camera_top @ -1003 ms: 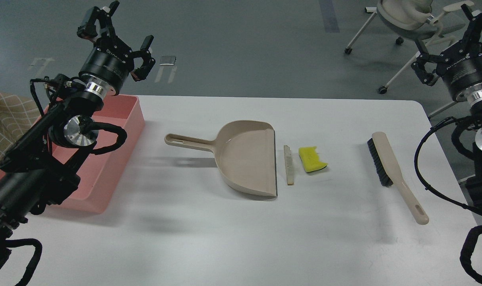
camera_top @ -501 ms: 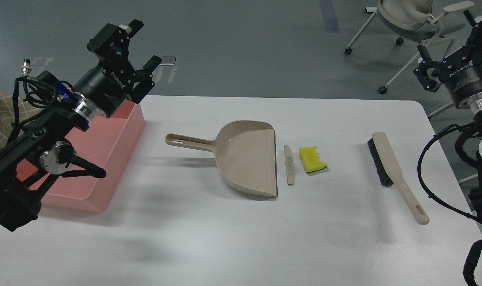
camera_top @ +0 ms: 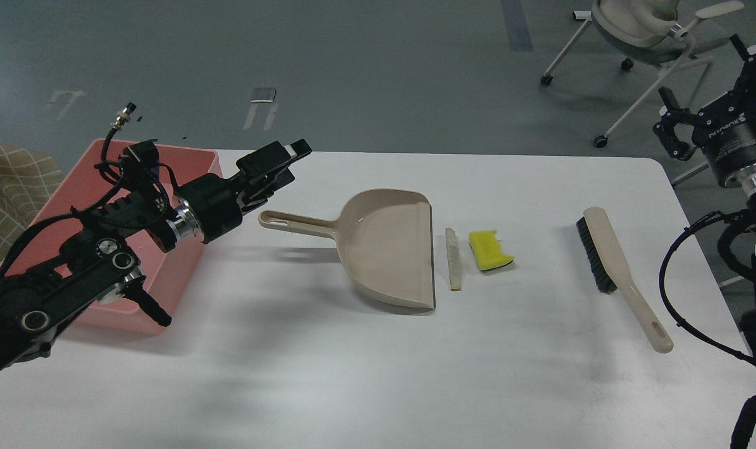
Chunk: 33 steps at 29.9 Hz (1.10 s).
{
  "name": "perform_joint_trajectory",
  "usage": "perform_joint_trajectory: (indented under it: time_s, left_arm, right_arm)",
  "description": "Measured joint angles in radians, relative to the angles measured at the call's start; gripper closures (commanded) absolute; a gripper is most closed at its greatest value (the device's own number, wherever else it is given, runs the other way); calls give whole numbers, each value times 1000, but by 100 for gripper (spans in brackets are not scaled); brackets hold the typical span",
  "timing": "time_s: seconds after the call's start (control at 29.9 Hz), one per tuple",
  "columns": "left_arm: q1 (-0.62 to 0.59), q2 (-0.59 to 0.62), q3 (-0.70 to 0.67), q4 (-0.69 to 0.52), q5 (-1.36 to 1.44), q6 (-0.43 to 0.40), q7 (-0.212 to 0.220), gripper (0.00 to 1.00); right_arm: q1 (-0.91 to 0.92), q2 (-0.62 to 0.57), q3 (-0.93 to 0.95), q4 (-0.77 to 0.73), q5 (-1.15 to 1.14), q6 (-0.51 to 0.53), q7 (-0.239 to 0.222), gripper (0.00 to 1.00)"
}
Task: Sweep and dump garbage into bin
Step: 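Move the left gripper to the beige dustpan handle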
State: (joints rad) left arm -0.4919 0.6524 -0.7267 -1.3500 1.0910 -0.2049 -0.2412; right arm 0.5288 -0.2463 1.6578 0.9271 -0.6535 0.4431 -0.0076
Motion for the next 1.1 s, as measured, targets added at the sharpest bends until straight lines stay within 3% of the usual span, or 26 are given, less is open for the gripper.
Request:
perform_joint_trajectory:
  time_s: [0.27, 0.5, 0.7, 1.1]
  left_arm:
    - [60, 10, -7, -28, -13, -2, 0, 9]
    - [158, 36, -29, -88, -110, 3, -27, 9]
    - [212, 9, -28, -106, -135, 52, -24, 9]
    - [254, -149, -13, 34, -151, 133, -1, 9]
  right_arm:
    - [-8, -1, 2, 0, 0, 0, 0, 0]
    - [-11, -2, 4, 0, 0, 0, 0, 0]
    - [-12, -2, 4, 1, 0, 0, 0, 0]
    - [-13, -7, 5, 4, 0, 0, 1, 0]
